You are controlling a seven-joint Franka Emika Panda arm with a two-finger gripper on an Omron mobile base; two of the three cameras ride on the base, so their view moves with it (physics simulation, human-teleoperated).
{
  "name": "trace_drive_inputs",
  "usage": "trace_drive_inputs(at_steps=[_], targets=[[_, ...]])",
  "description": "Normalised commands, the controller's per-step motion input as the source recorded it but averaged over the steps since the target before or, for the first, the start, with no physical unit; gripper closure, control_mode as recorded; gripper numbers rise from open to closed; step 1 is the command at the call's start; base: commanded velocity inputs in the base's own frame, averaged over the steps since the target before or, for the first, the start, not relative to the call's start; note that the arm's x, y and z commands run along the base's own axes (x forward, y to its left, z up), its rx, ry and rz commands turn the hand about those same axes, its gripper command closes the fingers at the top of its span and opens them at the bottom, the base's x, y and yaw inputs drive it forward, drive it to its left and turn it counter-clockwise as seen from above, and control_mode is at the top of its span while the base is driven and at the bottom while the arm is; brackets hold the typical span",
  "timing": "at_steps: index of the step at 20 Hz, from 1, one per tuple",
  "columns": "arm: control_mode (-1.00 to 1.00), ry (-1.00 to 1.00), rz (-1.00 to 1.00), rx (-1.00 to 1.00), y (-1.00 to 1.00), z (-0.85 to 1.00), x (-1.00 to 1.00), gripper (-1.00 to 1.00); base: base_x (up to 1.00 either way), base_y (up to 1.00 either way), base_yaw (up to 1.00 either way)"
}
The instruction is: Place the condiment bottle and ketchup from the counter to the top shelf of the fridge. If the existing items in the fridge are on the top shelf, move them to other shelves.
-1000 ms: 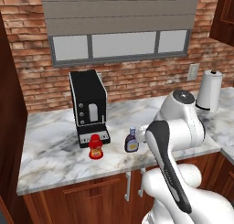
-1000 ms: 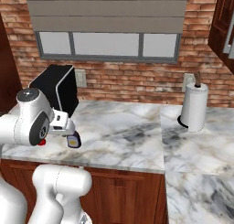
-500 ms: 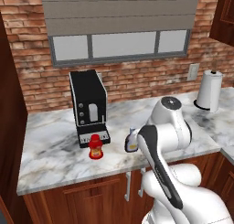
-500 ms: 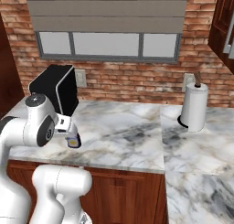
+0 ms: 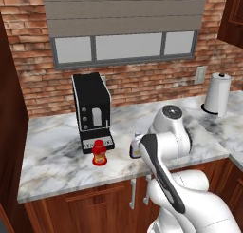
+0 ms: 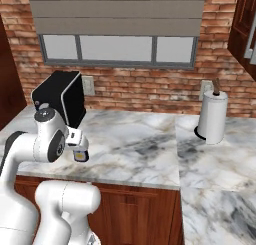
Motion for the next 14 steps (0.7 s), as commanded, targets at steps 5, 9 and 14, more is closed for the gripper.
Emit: trace_drive_inputs(at_steps=[5,9,14], targets=[[-1.00,-0.07,-0.01,0.00,0.00,-0.11,0.29,-1.00,0.00,0.00,0.00],[-1.00,-0.07,0.00,0.00,0.00,-0.10,0.26,-1.00,0.00,0.00,0.00],[-1.00,-0.04,0.00,0.00,0.10,-0.12,0.20,-1.00,0.00,0.00,0.00]])
